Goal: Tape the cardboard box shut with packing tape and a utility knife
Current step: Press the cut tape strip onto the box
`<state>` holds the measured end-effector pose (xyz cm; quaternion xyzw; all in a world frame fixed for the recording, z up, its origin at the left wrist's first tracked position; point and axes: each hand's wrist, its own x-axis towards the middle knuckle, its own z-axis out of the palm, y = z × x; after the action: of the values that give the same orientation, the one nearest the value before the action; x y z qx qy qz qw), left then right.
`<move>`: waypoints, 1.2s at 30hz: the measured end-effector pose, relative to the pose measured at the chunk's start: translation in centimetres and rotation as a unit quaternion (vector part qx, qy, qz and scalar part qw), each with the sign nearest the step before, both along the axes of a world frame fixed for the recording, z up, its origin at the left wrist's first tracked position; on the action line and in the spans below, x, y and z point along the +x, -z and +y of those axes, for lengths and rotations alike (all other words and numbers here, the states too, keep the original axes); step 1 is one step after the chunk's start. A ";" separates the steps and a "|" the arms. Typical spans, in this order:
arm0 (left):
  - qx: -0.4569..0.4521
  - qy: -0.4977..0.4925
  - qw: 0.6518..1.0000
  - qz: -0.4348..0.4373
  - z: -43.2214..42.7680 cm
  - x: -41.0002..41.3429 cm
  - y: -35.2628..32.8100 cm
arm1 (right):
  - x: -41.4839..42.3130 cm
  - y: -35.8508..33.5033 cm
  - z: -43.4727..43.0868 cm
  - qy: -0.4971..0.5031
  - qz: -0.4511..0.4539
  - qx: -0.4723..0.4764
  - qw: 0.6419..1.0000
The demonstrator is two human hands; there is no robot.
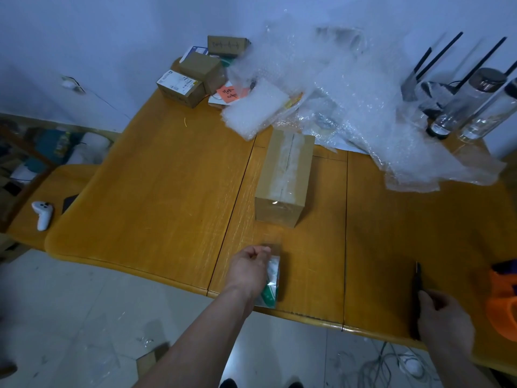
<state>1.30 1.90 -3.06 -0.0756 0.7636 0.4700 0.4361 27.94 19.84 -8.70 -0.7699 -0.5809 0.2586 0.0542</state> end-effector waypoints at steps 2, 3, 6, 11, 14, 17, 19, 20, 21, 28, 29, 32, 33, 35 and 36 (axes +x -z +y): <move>0.001 -0.001 1.000 -0.001 -0.1 0.0 0.1 | -0.9 -0.9 0.3 -0.022 0.012 0.035 0.999; 0.001 -0.002 1.000 0.000 -0.2 0.0 0.1 | -1.9 -1.8 0.5 -0.053 0.020 0.059 0.997; 0.000 -0.002 1.000 0.001 -0.1 0.0 0.3 | -7.3 -4.8 1.3 -0.216 0.062 0.132 0.965; 0.002 0.008 1.000 0.015 -0.1 0.1 0.4 | -19.3 -8.7 0.6 -0.518 0.079 0.272 0.807; 0.006 0.013 1.000 0.021 -0.2 0.3 0.9 | -23.1 -8.2 0.8 -0.621 0.042 0.255 0.740; 0.015 0.016 0.999 0.025 -0.2 0.3 1.4 | -24.1 -6.5 1.2 -0.657 -0.001 0.239 0.715; 0.016 0.020 0.999 0.028 -0.4 0.3 1.7 | -24.0 -5.5 1.1 -0.662 -0.008 0.239 0.710; 0.015 0.023 0.999 0.027 -0.4 0.3 1.7 | -23.9 -5.0 1.1 -0.660 -0.009 0.245 0.710; 0.015 0.026 0.999 0.025 -0.5 0.4 1.8 | -23.9 -4.7 1.0 -0.655 -0.006 0.253 0.712; 0.016 0.031 0.999 0.020 -0.9 0.4 2.1 | -24.2 -3.5 0.7 -0.633 0.000 0.298 0.714; 0.016 0.031 0.999 0.020 -0.9 0.4 2.1 | -24.2 -3.4 0.7 -0.632 0.002 0.304 0.713; 0.019 0.029 0.999 0.018 -0.8 0.4 2.0 | -24.2 -3.2 0.7 -0.630 0.006 0.317 0.708; 0.019 0.028 0.999 0.018 -0.8 0.4 1.9 | -24.2 -3.1 0.7 -0.629 0.008 0.323 0.707; 0.023 0.025 0.999 0.014 -0.8 0.5 2.0 | -24.2 -3.0 0.8 -0.629 0.007 0.335 0.702; 0.025 0.023 0.999 0.012 -0.8 0.5 2.0 | -24.2 -2.9 0.8 -0.630 0.002 0.339 0.699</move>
<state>1.76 1.09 -5.09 -0.0417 0.7583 0.4798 0.4393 3.75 20.66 -5.77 -0.1533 -0.9785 0.0198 0.1368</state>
